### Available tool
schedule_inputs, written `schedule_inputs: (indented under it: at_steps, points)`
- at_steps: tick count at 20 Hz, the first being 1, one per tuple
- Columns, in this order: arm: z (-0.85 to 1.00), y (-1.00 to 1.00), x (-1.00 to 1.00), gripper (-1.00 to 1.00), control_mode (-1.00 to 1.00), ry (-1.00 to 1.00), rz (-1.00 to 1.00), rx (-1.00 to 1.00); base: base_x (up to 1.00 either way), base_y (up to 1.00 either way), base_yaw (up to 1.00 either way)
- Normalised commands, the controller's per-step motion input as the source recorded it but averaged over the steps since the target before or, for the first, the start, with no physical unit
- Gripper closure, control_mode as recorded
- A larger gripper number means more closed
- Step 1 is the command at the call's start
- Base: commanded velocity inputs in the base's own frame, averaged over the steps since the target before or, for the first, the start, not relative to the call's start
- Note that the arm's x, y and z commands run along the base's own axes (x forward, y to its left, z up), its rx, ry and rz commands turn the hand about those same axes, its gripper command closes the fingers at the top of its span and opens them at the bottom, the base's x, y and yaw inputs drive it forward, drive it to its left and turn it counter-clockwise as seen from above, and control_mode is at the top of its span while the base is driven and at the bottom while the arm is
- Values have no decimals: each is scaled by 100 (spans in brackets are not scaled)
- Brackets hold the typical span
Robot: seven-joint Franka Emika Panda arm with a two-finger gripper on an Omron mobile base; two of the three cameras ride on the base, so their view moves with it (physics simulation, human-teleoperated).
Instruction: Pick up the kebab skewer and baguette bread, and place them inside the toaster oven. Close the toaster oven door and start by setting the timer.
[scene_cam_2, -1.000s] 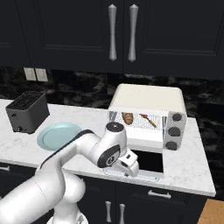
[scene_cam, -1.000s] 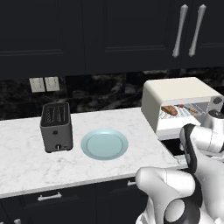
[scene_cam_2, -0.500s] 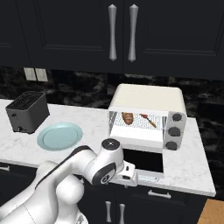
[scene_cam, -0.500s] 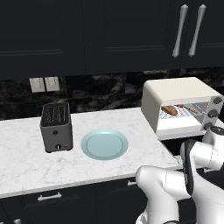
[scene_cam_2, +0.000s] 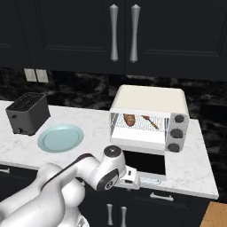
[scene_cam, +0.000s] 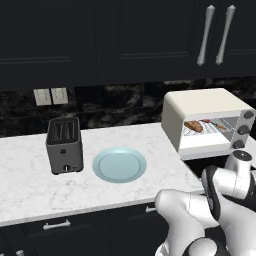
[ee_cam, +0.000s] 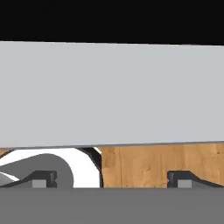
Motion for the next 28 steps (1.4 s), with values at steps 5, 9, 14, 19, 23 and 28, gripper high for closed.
schedule_inputs:
  at_steps: [5,9,14,19,23,28]
  points:
    - [-24,-15,43,-100,-100,6,0,0,0,0,0]
    - [-1,-2,56,-100,-100,0,0,0,0,0,0]
    - [7,0,57,-100,-100,-3,0,1,0,0,0]
    - [49,9,77,-100,-100,-18,0,0,0,0,0]
    - [73,1,100,-100,-100,-20,0,0,0,0,0]
    - [69,7,100,-100,-100,-17,0,0,0,0,0]
